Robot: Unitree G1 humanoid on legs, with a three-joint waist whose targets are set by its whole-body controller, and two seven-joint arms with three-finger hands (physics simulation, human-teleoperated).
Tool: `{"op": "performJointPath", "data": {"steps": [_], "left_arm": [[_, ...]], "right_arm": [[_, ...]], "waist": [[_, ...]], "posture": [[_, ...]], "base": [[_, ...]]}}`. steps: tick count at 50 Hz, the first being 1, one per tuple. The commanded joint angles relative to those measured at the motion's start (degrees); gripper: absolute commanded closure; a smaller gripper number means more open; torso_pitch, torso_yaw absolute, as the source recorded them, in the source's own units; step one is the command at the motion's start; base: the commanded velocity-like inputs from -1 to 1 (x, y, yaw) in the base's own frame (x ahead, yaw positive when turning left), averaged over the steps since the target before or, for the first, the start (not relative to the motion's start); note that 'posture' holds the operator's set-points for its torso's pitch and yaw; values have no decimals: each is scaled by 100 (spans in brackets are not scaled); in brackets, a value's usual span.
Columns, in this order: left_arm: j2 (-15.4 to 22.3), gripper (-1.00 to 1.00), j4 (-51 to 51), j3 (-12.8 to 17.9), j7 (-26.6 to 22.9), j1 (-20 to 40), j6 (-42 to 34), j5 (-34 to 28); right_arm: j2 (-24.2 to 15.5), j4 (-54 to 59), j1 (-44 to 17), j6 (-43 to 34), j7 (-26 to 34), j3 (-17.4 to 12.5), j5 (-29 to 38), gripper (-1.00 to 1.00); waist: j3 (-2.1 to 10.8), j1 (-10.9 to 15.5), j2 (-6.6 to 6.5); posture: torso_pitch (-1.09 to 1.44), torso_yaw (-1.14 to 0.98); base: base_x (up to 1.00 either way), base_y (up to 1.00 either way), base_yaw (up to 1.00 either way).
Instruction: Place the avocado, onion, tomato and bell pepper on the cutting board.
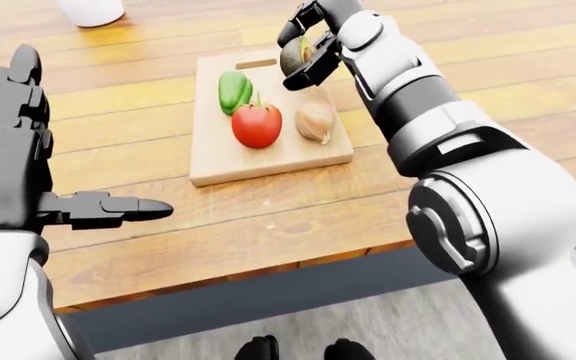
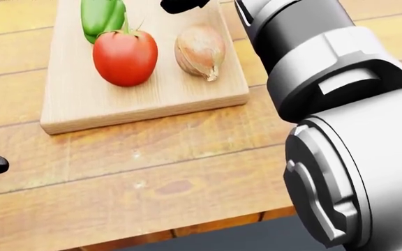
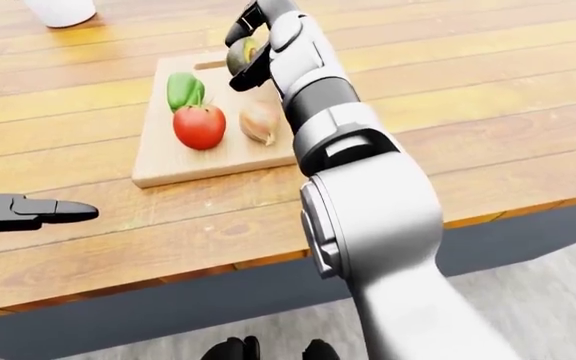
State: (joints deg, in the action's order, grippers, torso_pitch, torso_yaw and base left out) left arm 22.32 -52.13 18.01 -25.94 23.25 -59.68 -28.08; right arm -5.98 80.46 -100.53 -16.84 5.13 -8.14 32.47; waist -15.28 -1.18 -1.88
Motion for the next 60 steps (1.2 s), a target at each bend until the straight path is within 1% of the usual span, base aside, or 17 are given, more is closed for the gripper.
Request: {"op": "performJointPath", "data": {"steps": [1,4,6,13,20,24,33,36,37,38,40,41,42,47,48,50,60], "left_arm": [[74,-100,-137,68,63,83,146,-54],[60,-100,-143,82,66,68,153,-46],[53,-100,-149,88,66,56,167,-39],[85,-100,-225,138,19,8,121,-39],[115,-100,-211,173,9,37,103,-21],[104,-100,-127,116,70,87,142,-25],[115,-100,-161,142,68,48,141,-22],[133,-100,-202,153,42,46,103,-25],[132,-100,-205,156,39,46,102,-24],[136,-100,-209,155,38,46,95,-29],[143,-100,-208,155,35,51,92,-33],[142,-100,-211,158,33,58,87,-31],[150,-100,-214,154,27,53,82,-37],[145,-100,-211,121,35,72,67,-56],[146,-100,-204,108,40,78,71,-63],[145,-100,-197,108,39,87,69,-67],[200,-100,-122,56,33,252,5,-82]], "right_arm": [[-42,-301,-304,178,-79,-5,-64,50],[-13,-302,-320,171,-68,-9,-119,44],[11,-301,-322,175,-62,-1,-140,36],[45,-302,-315,164,-8,14,-198,18],[70,-301,-288,175,32,37,-217,11],[75,-303,-309,169,44,35,-227,4],[101,-306,-278,184,147,61,-229,-12],[91,-305,-272,173,133,67,-217,-34],[91,-306,-273,175,129,63,-220,-34],[89,-305,-267,174,143,79,-204,-43],[83,-306,-258,177,140,70,-210,-51],[81,-306,-257,173,130,74,-203,-52],[79,-307,-258,175,143,68,-210,-61],[77,-308,-260,170,144,72,-204,-77],[72,-309,-272,164,137,67,-208,-89],[68,-309,-281,162,130,66,-210,-98],[-38,-316,-395,153,90,26,-253,-100]], "waist": [[241,-3,-33],[243,-4,-35],[245,-4,-36],[249,-7,-38],[253,-6,-48],[252,-6,-51],[257,-16,-57],[260,-18,-58],[256,-17,-59],[252,-16,-60],[250,-15,-63],[252,-14,-64],[254,-13,-64],[273,-11,-58],[277,-10,-57],[283,-9,-57],[273,-6,-54]], "posture": [[34,0],[34,0],[34,0],[34,0],[34,0],[34,0],[34,0],[34,0],[34,0],[34,0],[34,0],[34,0],[34,0],[34,0],[34,0],[34,0],[34,0]], "base": [[0,0,0],[0,0,0],[0,0,0],[0,0,0],[0,0,0],[0,0,0],[0,0,0],[0,0,0],[0,0,0],[0,0,0],[0,0,0],[0,0,0],[0,0,0],[0,0,0],[0,0,0],[0,0,0],[0,0,0]]}}
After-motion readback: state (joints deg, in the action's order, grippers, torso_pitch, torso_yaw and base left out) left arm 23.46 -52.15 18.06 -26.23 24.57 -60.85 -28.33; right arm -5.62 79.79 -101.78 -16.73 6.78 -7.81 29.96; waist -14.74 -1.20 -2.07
